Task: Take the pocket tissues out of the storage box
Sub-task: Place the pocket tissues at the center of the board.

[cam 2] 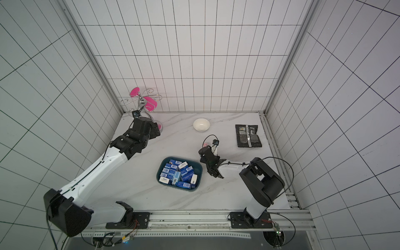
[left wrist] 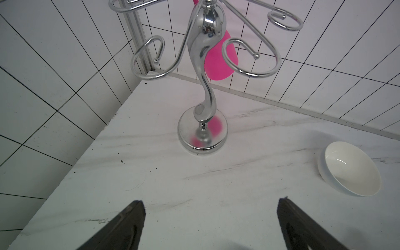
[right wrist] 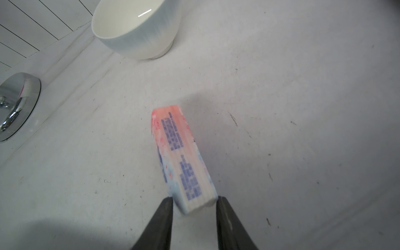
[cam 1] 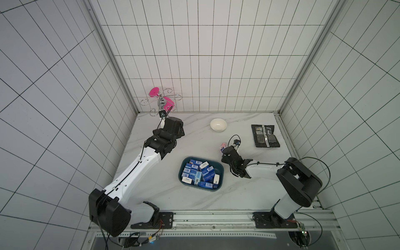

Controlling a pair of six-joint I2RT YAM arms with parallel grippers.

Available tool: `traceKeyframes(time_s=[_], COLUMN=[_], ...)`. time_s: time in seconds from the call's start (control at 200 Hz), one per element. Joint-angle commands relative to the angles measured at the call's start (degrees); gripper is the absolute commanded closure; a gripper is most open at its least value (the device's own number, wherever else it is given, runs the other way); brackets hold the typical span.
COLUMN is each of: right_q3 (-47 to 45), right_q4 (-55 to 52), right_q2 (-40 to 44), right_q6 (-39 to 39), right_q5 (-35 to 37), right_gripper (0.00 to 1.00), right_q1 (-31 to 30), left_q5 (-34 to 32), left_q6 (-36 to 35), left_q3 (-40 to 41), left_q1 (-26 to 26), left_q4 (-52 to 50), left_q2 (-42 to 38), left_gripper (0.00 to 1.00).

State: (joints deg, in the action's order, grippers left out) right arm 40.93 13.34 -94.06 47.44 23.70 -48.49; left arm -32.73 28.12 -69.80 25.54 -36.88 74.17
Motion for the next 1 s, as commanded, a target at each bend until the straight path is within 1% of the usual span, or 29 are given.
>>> traceKeyframes(time_s=[0.0, 0.175, 0.24, 0.33, 0.435, 0.46, 0.49, 0.605, 0.74, 0.855, 0.995], right_q3=[-1.1, -1.2, -1.6, -1.8, 0.3, 0.9, 1.9, 6.5, 14.6, 18.6, 21.2], right_q4=[-3.8, -9.0, -10.8, -13.2, -17.7, -18.9, -20.4, -26.0, -34.9, -37.6, -38.3], right_q2=[2.3, 4.3, 6.4, 10.4, 14.5, 15.1, 15.5, 14.2, 6.3, 0.4, -2.2], right_q6=[-0.6, -3.2, -4.5, -8.3, -13.8, -14.9, -16.4, -23.1, -31.3, -36.2, -37.0], right_q5=[-2.8, -4.9, -4.1, -2.1, -1.8, -2.3, -3.2, -10.4, -19.6, -20.5, -20.2], right_gripper=[0.55, 0.43, 0.39, 0.33, 0.22, 0.16, 0.12, 0.11, 0.14, 0.15, 0.16], right_q1=[-0.8, -1.2, -1.3, -1.1, 0.2, 0.9, 1.7, 6.6, 12.8, 14.0, 14.1], left_q5=[0.2, -0.3, -0.4, -0.4, -0.3, -0.2, -0.2, -0.1, 0.1, 0.0, 0.0], left_q6=[0.6, 1.1, 1.2, 1.2, 1.1, 1.1, 1.1, 1.1, 1.0, 0.5, -0.1], left_q3=[0.6, 0.5, 0.5, 0.5, 0.4, 0.3, 0.2, -0.1, -0.4, -0.7, -0.8], left_q1=[0.4, 0.5, 0.5, 0.6, 0.7, 0.7, 0.7, 0.8, 1.1, 1.5, 1.7], left_q4=[1.2, 0.4, 0.2, 0.1, 0.0, 0.0, 0.0, 0.1, 0.1, 0.1, 0.0], left_q2=[-1.7, -2.5, -2.7, -2.9, -2.8, -2.7, -2.7, -2.2, -1.7, -1.3, -1.2], left_gripper=[0.01, 0.02, 0.01, 0.01, 0.01, 0.01, 0.01, 0.01, 0.01, 0.02, 0.01])
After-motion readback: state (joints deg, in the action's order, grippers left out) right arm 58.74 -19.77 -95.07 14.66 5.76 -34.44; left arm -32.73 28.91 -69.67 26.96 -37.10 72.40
